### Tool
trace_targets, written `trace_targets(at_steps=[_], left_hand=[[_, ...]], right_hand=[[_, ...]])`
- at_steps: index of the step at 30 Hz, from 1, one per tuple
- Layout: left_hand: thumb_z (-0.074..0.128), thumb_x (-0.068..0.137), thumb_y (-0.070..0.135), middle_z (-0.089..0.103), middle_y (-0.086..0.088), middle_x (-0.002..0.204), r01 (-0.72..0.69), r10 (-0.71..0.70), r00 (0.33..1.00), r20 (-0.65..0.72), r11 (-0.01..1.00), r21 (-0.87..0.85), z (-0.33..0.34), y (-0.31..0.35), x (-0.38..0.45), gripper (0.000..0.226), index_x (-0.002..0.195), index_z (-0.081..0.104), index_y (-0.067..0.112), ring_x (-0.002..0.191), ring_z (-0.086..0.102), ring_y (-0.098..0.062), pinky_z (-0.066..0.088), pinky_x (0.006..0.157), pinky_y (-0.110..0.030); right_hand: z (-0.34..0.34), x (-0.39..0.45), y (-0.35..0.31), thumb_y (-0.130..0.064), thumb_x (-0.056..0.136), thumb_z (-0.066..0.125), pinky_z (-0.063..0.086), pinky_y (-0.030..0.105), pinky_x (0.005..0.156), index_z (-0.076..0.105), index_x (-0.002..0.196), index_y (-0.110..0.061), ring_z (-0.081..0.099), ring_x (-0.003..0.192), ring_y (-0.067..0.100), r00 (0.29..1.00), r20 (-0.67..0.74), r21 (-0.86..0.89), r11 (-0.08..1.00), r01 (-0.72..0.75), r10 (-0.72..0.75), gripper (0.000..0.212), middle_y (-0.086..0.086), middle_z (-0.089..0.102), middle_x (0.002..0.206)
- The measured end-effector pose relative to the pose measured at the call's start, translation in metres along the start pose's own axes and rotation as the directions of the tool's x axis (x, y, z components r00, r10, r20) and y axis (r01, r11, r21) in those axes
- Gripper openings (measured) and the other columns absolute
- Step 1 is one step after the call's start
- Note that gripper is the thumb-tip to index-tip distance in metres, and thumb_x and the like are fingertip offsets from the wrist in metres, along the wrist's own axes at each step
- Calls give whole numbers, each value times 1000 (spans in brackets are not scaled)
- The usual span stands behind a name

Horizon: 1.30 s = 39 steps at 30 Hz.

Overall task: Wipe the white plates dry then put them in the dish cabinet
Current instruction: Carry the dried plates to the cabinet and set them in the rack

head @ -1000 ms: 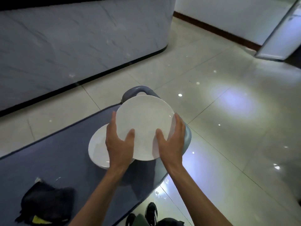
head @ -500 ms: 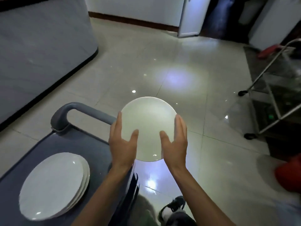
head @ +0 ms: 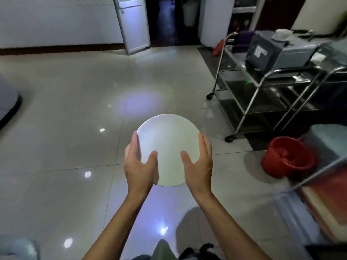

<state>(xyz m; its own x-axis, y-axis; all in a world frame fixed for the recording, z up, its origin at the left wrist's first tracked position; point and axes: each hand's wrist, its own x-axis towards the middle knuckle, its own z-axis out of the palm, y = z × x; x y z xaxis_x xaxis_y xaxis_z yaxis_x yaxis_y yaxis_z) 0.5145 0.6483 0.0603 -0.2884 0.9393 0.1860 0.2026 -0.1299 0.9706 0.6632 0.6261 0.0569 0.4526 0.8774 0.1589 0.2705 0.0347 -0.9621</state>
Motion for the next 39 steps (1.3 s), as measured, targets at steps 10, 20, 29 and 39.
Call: trace_targets(at_steps=[10,20,29,39], left_hand=[[74,86,18,38,41,137,-73,55,925,376,997,35,184,11,3,76,150,38,35,124,38,23,30,98,-6],[72,87,30,36,29,137,-172,123,760,639,985,15,355,14,15,74,151,36,37,118,31,17,27,98,-16],[62,85,44,44,10,148,-248,232,483,845,961,-122,500,46,-2,76,153,30,35,117,33,9,29,97,-18],[69,82,33,40,42,137,-156,349,62,935,929,-336,586,90,-140,78,146,31,55,124,38,17,30,102,-7]], right_hand=[[-129,66,54,-13,93,67,26,-6,98,32,155,-27,33,138,-3,926,-357,-42,988,-146,122,72,-17,29,157],[-219,137,102,-23,93,70,28,-10,89,33,152,-33,30,133,-8,765,-626,-117,951,-285,152,70,-16,31,157],[-297,191,125,-18,92,72,21,-10,93,38,151,-26,28,129,-12,460,-880,-102,897,-431,120,68,-9,36,154],[-403,113,143,-33,91,70,25,-1,103,33,145,-44,27,132,-23,30,-997,51,891,-452,73,67,-22,32,154]])
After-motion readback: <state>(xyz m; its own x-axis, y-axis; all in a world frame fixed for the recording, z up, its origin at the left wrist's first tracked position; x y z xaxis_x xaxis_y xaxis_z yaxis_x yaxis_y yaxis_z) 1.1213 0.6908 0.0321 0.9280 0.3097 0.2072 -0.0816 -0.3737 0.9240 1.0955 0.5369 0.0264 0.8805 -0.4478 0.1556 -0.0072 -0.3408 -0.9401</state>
